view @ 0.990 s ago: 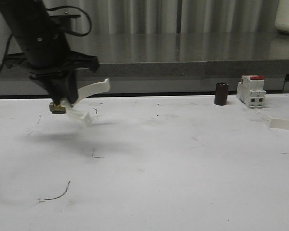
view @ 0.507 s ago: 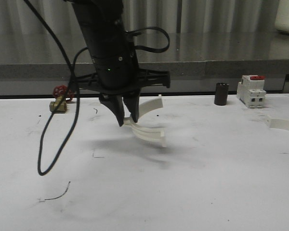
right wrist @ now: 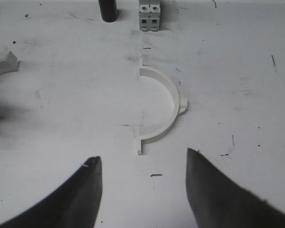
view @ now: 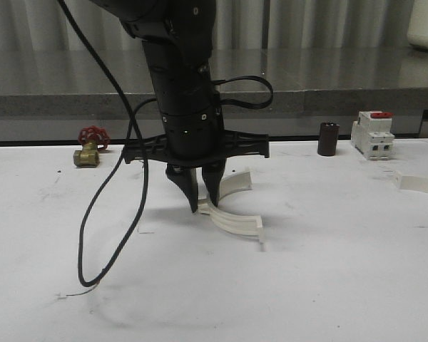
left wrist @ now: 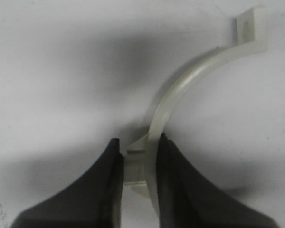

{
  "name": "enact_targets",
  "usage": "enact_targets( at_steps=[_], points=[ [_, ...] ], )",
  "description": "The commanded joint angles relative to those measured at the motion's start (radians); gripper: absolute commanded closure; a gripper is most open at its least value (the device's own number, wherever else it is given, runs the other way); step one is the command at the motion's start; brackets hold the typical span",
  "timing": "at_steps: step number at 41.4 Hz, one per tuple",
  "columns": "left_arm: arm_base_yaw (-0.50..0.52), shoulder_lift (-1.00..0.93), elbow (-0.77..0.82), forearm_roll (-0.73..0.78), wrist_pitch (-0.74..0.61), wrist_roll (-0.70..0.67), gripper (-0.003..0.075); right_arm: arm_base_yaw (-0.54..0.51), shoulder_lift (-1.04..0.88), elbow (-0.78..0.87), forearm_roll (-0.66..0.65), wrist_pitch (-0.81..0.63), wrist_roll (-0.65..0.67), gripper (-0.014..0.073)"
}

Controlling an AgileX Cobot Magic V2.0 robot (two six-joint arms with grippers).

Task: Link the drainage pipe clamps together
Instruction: 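Lower the clamp half onto the table, open and withdraw left gripper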

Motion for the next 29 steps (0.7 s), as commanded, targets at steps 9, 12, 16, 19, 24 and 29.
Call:
enact_targets(
  at_steps=[9,12,16,19,24,29],
  points=[
    [-0.007,-0.058,-0.035,-0.003,-0.014,-0.013,0.0508,-0.005,0.001,-0.033,-0.01,-0.055,-0.003,0.0165],
    [-0.007,-0.058,-0.035,-0.018,-0.022,-0.013,0.0465,-0.005,0.001,-0.033,-0.01,-0.055,-0.003,0.0165],
    [-0.007,-0.058,-0.035,-0.044,-0.036,-0.013,0.0456,-0.005,0.001,-0.033,-0.01,-0.055,-0.003,0.0165],
    [-0.007,-0.058,-0.035,-0.046,-0.04,-0.013,0.0456,-0.005,0.001,-0.033,-0.01,-0.055,-0.003,0.0165],
    [-0.007,-0.061,-0.035,-0.046,-0.034,-0.013,0.0456,-0.005,0.001,-0.033,-0.01,-0.055,-0.003,0.0165],
    [-0.007,-0.088,-0.035,-0.032,-0.03,0.002,0.0458,-0.005,0.001,-0.033,-0.01,-0.055,-0.003,0.0165]
  ],
)
